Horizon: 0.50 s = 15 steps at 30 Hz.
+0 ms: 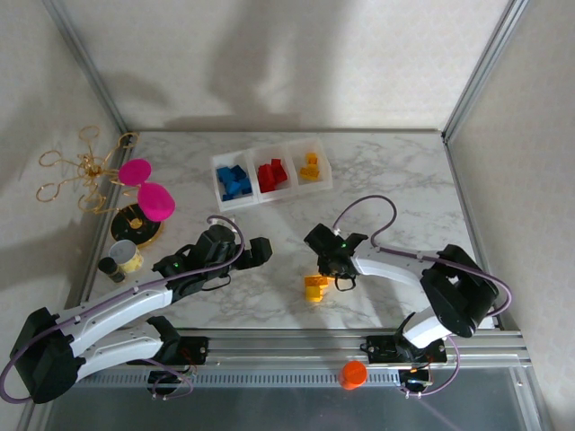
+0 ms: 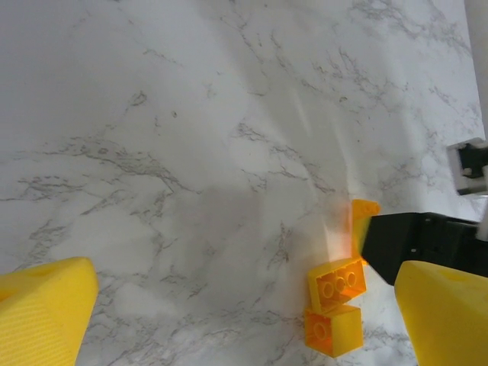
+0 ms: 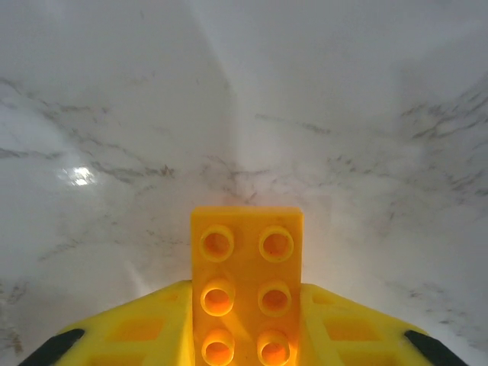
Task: Sort the legos into containers by color
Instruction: Pick up the lego from the bottom-center of the table, then place the lego in the container.
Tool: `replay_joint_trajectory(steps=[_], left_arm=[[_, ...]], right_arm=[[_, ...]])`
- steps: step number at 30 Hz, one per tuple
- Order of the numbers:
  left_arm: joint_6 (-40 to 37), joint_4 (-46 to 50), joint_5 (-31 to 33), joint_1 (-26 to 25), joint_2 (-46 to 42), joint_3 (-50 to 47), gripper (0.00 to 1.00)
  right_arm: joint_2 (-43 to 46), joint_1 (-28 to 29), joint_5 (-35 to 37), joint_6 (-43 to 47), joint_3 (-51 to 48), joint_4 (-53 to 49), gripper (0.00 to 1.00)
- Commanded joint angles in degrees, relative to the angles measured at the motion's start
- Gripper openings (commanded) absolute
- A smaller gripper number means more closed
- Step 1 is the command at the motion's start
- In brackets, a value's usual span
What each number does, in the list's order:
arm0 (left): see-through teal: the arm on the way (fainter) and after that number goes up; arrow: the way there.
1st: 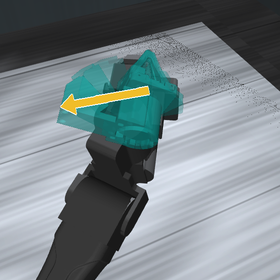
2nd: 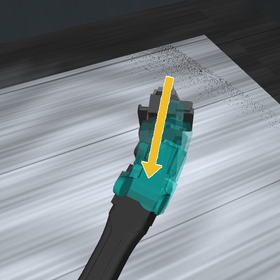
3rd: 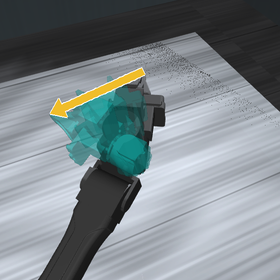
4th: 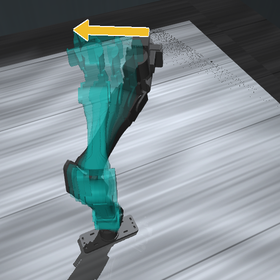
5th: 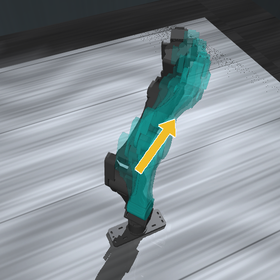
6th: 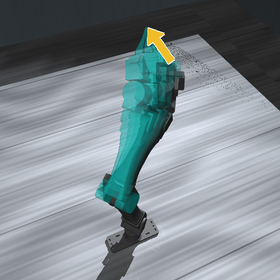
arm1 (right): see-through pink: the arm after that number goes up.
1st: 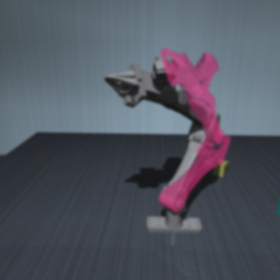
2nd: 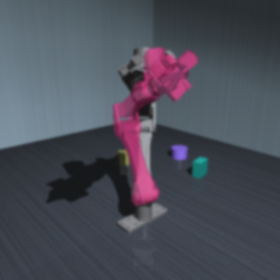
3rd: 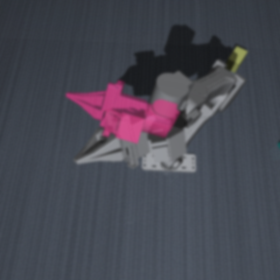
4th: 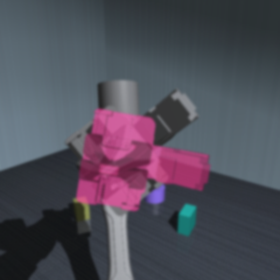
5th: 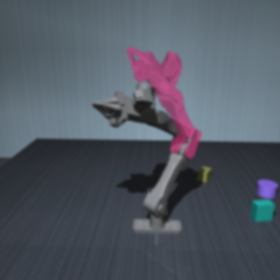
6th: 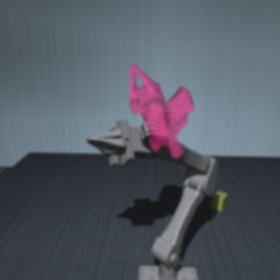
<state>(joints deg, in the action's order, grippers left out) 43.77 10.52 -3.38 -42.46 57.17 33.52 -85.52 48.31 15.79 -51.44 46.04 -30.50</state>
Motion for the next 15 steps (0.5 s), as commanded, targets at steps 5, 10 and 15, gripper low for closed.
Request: replay_joint_trajectory(steps=[5, 10, 15], left_arm=[[0.23, 0.27, 4.18, 0.31, 2.76, 5.12, 1.0], [-0.45, -0.09, 6.16, 1.4, 5.04, 9.47, 1.0], [-1.23, 0.07, 7.51, 2.97, 7.84, 14.3, 1.0]], right_arm=[[2.73, -6.59, 5.0, 10.05, 7.48, 2.03, 0.32], [-2.96, -11.32, 5.12, 17.48, 15.49, 8.38, 0.32], [-12.1, -14.58, 2.92, 22.85, 25.1, 14.97, 0.31]])
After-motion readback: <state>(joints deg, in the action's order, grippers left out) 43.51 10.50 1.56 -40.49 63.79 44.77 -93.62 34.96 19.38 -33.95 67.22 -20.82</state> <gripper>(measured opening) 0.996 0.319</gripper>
